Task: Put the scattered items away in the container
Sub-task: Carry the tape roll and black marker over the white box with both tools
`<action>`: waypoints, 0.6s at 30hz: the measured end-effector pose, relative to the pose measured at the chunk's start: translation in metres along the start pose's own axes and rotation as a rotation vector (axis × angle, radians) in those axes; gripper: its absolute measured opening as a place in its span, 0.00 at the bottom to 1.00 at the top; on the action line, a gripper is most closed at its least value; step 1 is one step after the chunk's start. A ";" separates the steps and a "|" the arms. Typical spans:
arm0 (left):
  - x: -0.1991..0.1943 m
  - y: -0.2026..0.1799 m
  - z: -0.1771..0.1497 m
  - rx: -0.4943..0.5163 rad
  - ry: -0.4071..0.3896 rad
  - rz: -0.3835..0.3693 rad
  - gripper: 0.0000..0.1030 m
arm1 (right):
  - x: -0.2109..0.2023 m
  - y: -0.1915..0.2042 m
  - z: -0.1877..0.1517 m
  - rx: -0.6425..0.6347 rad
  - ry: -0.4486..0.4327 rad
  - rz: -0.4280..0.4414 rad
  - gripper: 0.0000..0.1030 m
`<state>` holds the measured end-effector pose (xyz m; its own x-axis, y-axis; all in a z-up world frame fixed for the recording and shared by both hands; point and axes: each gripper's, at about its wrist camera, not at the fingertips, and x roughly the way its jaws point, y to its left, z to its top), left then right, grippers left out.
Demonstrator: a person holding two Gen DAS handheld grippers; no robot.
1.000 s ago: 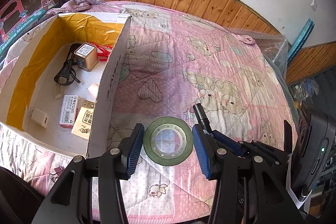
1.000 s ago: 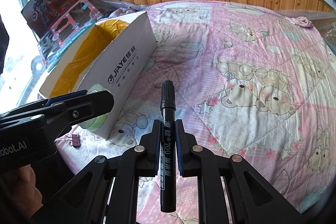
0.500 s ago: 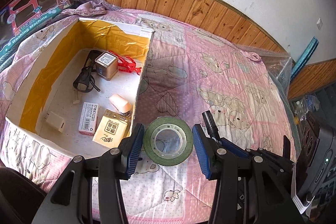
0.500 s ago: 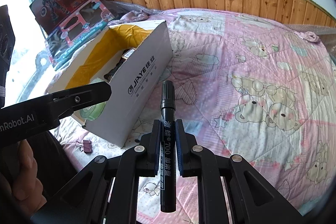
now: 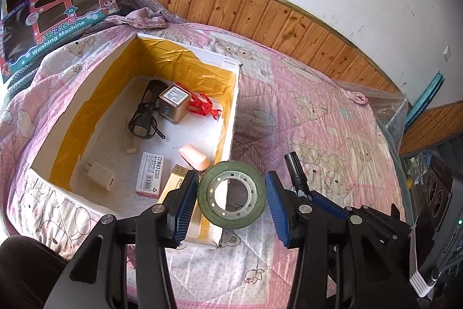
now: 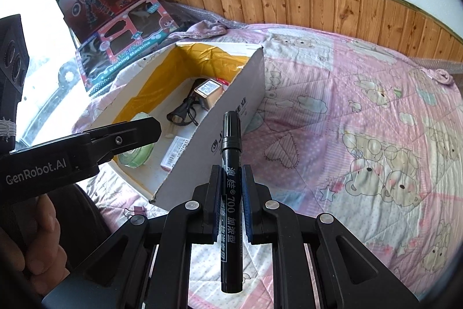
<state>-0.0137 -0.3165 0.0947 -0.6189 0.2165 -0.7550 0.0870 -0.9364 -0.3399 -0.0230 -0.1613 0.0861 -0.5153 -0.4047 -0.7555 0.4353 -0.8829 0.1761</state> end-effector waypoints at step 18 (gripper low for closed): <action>-0.015 0.049 0.020 -0.063 -0.046 0.039 0.47 | 0.014 0.046 0.038 -0.088 -0.017 0.040 0.13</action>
<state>-0.0162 -0.3710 0.1009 -0.6491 0.1663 -0.7423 0.1595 -0.9243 -0.3467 -0.0379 -0.2167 0.1076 -0.5087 -0.4436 -0.7379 0.5180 -0.8423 0.1492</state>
